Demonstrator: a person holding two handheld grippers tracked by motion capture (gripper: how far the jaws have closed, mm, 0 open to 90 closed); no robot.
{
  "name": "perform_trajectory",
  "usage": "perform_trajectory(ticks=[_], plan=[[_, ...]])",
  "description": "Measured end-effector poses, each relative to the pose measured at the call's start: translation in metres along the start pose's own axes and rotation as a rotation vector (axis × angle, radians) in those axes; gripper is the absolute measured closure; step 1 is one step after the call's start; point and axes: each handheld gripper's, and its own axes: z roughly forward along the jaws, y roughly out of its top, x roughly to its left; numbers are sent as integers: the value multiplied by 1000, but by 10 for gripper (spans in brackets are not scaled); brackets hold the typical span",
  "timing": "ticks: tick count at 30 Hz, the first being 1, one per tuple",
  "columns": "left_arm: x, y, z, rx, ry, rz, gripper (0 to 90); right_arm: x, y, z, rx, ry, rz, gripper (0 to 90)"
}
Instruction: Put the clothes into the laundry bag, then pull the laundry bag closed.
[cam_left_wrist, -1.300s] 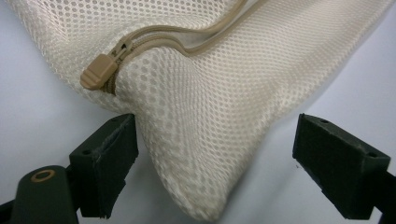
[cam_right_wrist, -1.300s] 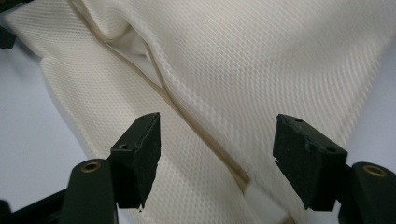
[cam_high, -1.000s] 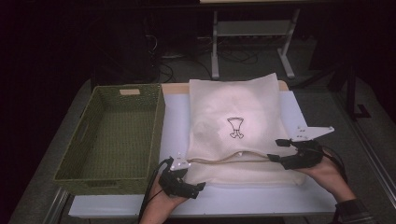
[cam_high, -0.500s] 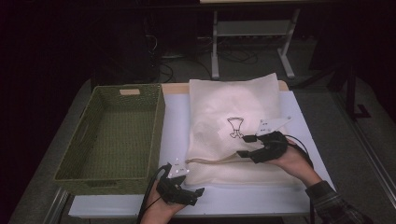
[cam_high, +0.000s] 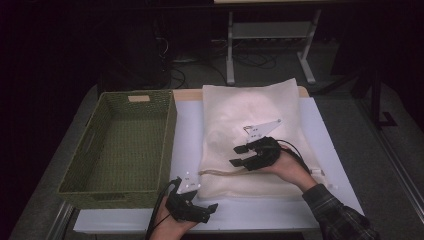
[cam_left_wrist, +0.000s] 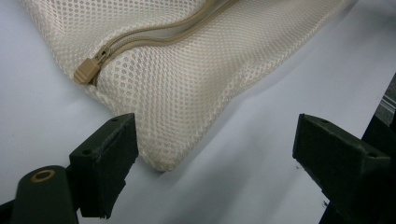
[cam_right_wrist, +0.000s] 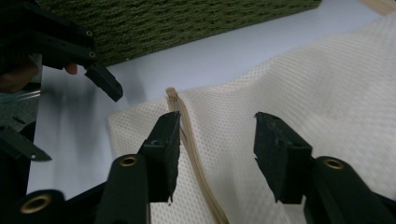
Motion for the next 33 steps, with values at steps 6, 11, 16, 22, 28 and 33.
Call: perform_trajectory(ticks=[6,11,16,22,28,33], plan=[[-1,1,-2,-1,17,5,135,9,16,29,23,51,-37,622],[-1,1,-4,-1,26,2,136,15,25,49,47,76,-57,691],[-2,-2,-5,-1,27,-4,135,20,28,73,85,104,-75,735],[-2,-2,-7,-8,28,-11,135,21,35,95,111,119,-75,732],[-1,-2,-8,-11,25,-11,136,22,42,114,143,138,-88,730],[-1,-2,-8,-11,27,-15,136,23,37,124,189,134,-99,720]])
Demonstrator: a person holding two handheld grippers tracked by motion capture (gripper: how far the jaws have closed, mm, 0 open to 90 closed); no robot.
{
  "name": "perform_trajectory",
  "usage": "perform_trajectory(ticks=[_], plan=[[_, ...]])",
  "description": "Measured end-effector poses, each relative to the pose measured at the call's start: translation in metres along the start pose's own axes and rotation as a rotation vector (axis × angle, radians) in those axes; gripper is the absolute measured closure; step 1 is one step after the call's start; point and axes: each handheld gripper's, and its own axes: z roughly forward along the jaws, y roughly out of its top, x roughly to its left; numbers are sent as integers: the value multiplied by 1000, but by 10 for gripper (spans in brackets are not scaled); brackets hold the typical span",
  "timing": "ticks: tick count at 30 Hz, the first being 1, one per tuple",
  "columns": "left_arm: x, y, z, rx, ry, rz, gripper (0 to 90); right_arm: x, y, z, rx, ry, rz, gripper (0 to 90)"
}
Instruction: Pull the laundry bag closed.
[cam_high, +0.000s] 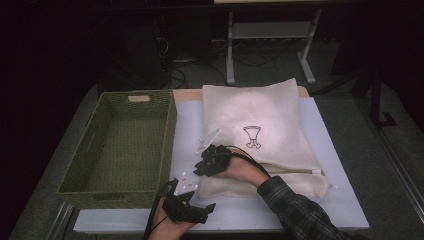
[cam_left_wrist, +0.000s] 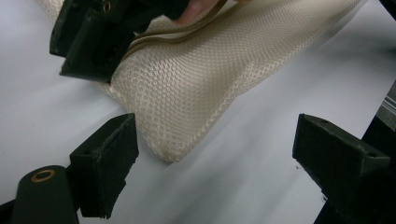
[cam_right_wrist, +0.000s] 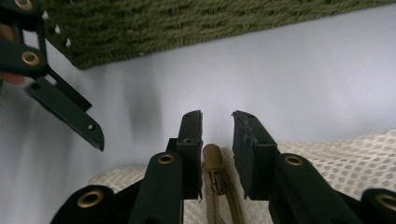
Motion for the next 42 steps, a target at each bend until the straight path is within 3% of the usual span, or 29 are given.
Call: perform_trajectory(ticks=[7,14,25,33,36,42], plan=[[0,0,1,3,-3,-4,136,1,-1,9,36,-7,-15,760],[0,0,2,5,-4,-6,136,2,0,7,24,-20,-23,807],[0,-1,2,6,-6,-8,136,2,-3,-23,-30,-46,5,807],[0,-1,4,16,-5,-3,136,-2,-29,-50,-36,-82,62,623],[0,-1,5,16,-4,-6,136,-2,-41,-60,-33,-88,74,591],[-2,0,8,22,-8,0,136,-2,-59,-62,-1,-87,56,548]])
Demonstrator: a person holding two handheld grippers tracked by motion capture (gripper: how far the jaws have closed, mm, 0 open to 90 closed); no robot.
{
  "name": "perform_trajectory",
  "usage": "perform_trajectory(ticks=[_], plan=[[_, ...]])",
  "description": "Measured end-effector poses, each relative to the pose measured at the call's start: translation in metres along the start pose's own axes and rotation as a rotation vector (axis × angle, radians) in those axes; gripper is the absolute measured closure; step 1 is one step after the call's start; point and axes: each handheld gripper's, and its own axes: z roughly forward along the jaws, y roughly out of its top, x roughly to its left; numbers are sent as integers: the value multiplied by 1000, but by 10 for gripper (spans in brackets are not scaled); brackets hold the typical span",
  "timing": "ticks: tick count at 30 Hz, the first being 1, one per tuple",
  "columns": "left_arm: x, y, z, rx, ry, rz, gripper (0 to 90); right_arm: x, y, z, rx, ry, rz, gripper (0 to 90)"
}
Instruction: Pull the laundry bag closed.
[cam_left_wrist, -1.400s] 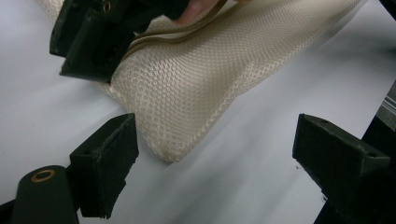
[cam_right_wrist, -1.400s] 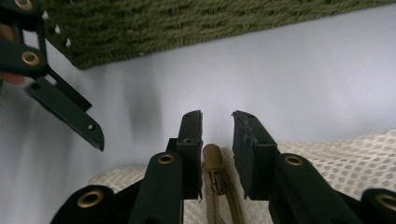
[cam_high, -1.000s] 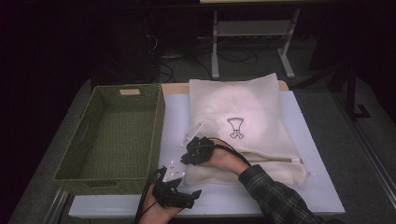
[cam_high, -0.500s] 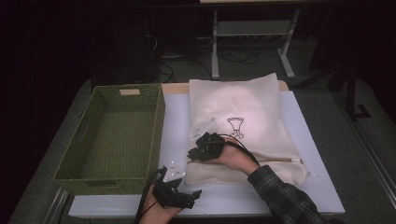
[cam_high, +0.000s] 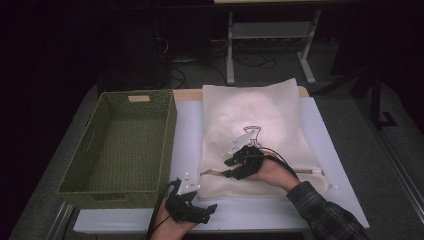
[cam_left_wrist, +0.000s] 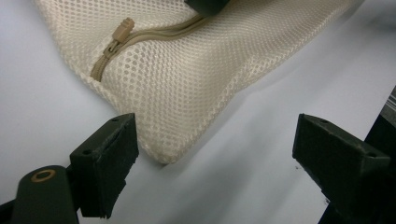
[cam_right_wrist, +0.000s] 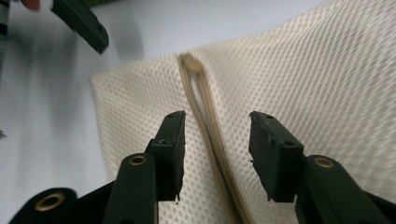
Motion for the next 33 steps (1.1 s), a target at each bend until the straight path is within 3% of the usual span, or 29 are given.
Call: perform_trajectory(ticks=[9,13,18,26,33], plan=[[1,0,-1,0,2,-5,136,-8,-11,21,50,14,-24,515],[1,0,0,2,2,-3,136,-4,-13,23,52,-10,-65,545],[2,0,-1,-3,7,-8,136,-2,-15,23,36,-21,-77,640],[2,1,-1,-5,4,-5,136,0,-19,23,-1,-28,-59,857],[0,6,-2,-20,6,-10,136,-5,-20,19,-45,-17,-13,867]])
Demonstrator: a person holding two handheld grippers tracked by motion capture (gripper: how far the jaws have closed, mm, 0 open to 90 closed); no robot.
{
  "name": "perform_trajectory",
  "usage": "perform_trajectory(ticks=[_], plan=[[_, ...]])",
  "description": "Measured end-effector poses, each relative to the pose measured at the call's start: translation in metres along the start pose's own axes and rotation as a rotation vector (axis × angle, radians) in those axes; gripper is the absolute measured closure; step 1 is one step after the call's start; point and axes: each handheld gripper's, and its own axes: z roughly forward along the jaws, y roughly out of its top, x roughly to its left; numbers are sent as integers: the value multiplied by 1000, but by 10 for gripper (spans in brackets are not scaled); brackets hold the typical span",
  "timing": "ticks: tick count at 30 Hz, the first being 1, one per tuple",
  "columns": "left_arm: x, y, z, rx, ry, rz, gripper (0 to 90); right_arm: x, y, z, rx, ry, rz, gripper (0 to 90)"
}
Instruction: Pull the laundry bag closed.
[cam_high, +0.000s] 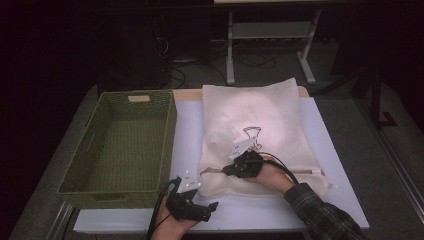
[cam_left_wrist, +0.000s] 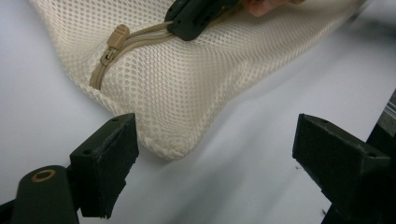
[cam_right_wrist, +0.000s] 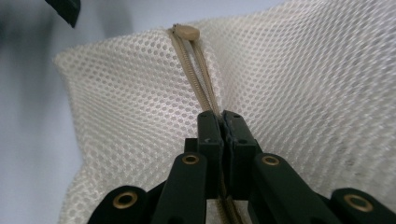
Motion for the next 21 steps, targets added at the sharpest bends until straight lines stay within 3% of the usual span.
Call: perform_trajectory(ticks=[8,15,21], plan=[[3,22,-3,-42,-1,-10,137,-6,0,-30,-100,-13,33,867],[12,52,1,-59,17,-6,157,-7,-6,-39,-109,-23,31,867],[27,67,11,-56,16,-32,203,-8,-12,-48,-117,-32,31,867]])
